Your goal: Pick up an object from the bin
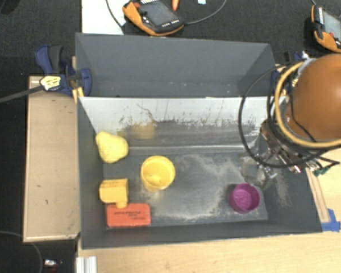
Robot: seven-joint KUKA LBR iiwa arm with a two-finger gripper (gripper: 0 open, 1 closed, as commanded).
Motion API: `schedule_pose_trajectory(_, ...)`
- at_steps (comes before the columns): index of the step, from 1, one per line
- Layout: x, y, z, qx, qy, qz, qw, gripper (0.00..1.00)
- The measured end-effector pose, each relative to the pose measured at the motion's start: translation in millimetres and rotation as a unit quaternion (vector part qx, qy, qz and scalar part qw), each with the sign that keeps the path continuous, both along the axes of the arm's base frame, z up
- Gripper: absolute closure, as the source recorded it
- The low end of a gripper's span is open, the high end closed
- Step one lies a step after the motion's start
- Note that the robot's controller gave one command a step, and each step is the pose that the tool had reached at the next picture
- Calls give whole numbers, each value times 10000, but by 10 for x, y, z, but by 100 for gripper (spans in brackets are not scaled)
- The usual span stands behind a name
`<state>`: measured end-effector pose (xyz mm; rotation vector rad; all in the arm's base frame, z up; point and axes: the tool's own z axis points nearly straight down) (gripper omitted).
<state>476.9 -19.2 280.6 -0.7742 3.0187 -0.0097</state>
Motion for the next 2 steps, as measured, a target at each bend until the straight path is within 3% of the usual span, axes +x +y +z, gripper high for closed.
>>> schedule_pose_trajectory(1,289,1002,-408,73,2,-1877,9822,100)
schedule_pose_trajectory(2,281,964,-352,58,-4,-1543,9880,100)
